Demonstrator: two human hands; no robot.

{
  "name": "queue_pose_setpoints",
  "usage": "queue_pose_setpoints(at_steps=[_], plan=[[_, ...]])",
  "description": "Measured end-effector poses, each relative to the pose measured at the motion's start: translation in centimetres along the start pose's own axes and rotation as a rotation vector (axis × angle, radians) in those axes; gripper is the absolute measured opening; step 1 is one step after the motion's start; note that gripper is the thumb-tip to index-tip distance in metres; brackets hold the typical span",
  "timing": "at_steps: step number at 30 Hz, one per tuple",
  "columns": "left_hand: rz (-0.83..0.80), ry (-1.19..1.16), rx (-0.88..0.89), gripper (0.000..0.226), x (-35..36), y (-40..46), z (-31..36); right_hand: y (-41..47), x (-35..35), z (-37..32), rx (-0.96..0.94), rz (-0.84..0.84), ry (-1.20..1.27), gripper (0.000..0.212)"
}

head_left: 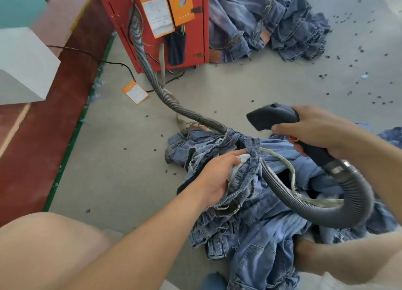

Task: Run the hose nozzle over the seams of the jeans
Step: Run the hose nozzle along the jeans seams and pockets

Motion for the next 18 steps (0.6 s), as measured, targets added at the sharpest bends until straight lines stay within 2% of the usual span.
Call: queue_pose_setpoints(at_steps=[2,4,7,9,12,14,15,16,18], plan=[[0.027,0.053,0.036,0.037,-0.2,0.0,0.2,-0.7,0.5,-1.0,-0.035,-0.141,-0.133,0.011],[0.081,0.202,0.073,0.035,-0.5,0.0,0.0,-0.8,2.4,-2.2,-0.087,-0.199,-0.380,0.012],[0.056,0.447,0.074,0.039,-0.7,0.0,-0.9,0.7,4.5,-3.2,-0.129,-0.058,-0.629,0.022],[0.030,0.422,0.068,0.041,-0.9,0.2,-1.1,1.5,3.9,-3.0,-0.109,0.051,-0.546,0.025],[0.019,-0.025,0.090,0.040,-2.6,0.8,0.0,1.7,1.5,-2.4,-0.115,0.138,-0.169,0.018],[0.137,-0.300,0.075,0.042,-5.0,1.4,0.9,1.2,0.6,-1.8,-0.145,0.140,-0.051,0.015],[0.233,-0.328,0.049,0.047,-6.2,1.5,1.1,0.9,0.5,-1.4,-0.157,0.133,-0.035,0.013],[0.339,-0.259,0.011,0.052,-7.2,1.5,1.0,0.5,0.7,-0.9,-0.160,0.127,-0.038,0.013],[0.467,0.102,-0.115,0.081,-8.4,1.2,0.0,-0.2,1.1,-0.1,-0.165,0.120,-0.094,0.015]])
Point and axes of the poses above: each hand's wrist, its own y-axis towards the middle knuckle, its own x-axis out of the palm, z = x × y, the point moved 2 cm from there along y, towards the middle knuckle, and after that the axes turned 9 degrees about y, right-handed, at the moved point
